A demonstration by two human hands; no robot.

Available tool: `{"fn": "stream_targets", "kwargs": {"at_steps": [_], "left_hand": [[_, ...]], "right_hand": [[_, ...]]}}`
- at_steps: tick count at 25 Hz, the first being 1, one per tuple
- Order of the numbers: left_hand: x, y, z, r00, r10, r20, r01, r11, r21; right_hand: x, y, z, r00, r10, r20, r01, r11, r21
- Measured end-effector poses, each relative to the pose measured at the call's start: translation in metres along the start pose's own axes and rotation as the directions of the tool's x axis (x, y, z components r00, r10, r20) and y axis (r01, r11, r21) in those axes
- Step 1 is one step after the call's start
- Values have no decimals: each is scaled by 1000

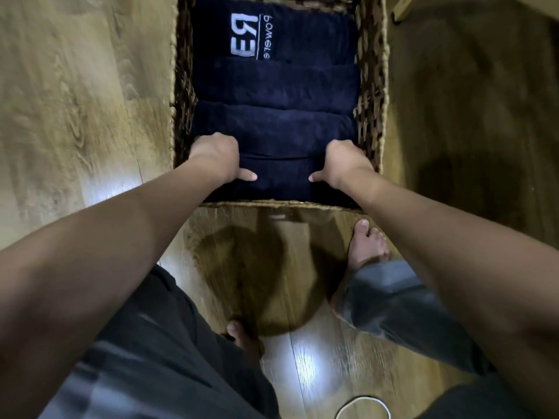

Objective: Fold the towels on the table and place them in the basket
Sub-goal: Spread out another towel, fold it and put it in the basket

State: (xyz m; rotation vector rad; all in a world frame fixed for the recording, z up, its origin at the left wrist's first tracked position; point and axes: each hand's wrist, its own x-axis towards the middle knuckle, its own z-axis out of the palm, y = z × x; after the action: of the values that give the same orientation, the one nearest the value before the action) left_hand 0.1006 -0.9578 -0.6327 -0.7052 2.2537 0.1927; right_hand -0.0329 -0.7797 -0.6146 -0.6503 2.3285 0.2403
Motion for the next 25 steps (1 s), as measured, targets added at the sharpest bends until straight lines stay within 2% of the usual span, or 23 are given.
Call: {"fn": "stream_targets", "kwargs": {"at_steps": [6,10,13,17,21,25], "left_hand": [[-1,2,2,1000,12,12,-12,1000,-3],[-9,-4,3,998,35,-47,-35,999,4],[-10,-5,5,996,27,-82,-21,997,67],[-10,1,8,993,53,-109,-30,979,201],[-5,-1,13,988,105,-112,-76,968,239],[4,4,14,991,105,-79,-88,977,195]], "right_hand": [[-8,0,11,998,-54,-24,51,994,-95],[-9,2,7,984,-174,-44,157,953,-260],[-7,3,7,974,-221,-50,194,928,-318],[-5,3,14,967,-253,4,239,909,-342],[3,6,12,964,-264,19,255,905,-341],[13,0,12,971,-235,45,238,927,-291]]}}
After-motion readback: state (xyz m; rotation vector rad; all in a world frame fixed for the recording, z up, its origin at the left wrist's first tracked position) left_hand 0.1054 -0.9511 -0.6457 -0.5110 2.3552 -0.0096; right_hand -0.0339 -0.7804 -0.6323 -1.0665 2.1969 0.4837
